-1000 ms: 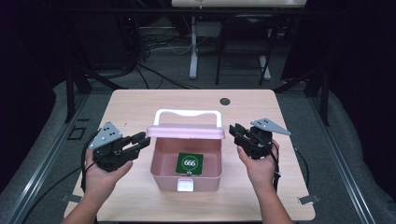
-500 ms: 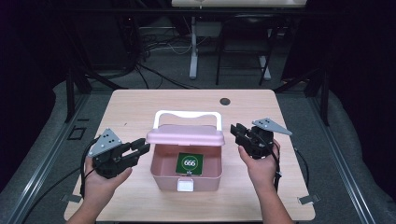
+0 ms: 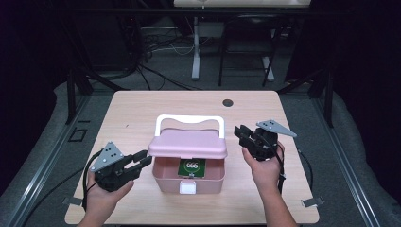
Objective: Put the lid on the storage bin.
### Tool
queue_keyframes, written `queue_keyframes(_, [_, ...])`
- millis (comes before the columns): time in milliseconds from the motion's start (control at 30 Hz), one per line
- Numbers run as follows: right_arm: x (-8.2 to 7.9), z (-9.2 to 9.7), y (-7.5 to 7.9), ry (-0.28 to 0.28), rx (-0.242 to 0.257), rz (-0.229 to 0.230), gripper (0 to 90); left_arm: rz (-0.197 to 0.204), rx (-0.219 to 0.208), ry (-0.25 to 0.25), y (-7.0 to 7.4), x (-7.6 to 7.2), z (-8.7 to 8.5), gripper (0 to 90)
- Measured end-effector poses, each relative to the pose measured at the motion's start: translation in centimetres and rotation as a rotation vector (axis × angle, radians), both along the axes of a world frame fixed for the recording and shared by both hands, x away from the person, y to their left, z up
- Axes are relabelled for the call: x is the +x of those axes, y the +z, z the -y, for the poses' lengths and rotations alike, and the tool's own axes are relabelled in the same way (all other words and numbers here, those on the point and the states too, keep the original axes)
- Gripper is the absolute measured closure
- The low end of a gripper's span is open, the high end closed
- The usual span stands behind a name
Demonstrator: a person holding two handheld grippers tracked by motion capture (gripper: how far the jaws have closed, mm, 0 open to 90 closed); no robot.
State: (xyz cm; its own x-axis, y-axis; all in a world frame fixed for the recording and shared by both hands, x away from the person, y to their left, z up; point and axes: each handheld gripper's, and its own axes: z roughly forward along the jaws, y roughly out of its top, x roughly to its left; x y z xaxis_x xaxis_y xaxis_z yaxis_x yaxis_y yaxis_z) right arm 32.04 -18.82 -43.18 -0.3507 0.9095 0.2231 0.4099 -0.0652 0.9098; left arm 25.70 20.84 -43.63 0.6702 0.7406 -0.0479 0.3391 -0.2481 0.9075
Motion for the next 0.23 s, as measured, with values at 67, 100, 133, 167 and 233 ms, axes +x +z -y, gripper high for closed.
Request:
queue_keyframes(67, [0.0,0.1,0.0,0.001,0.003,0.000,72.5,-0.014,0.008,-0.003,-0.6,-0.1,0.0,70.9])
queue_keyframes(100, [0.0,0.1,0.0,-0.001,0.003,-0.001,72.3,-0.017,0.015,-0.003,-0.9,-0.2,0.1,70.8])
queue_keyframes(133, [0.0,0.1,0.0,-0.001,0.003,-0.001,72.3,-0.019,0.026,-0.005,-1.2,-0.3,0.1,70.8])
queue_keyframes(167, [0.0,0.1,0.0,-0.002,0.003,-0.001,72.3,-0.027,0.031,-0.006,-1.5,-0.4,0.1,70.8])
queue_keyframes(233, [0.0,0.2,0.0,-0.003,0.003,0.000,72.3,-0.035,0.041,-0.011,-2.0,-0.6,0.0,70.8])
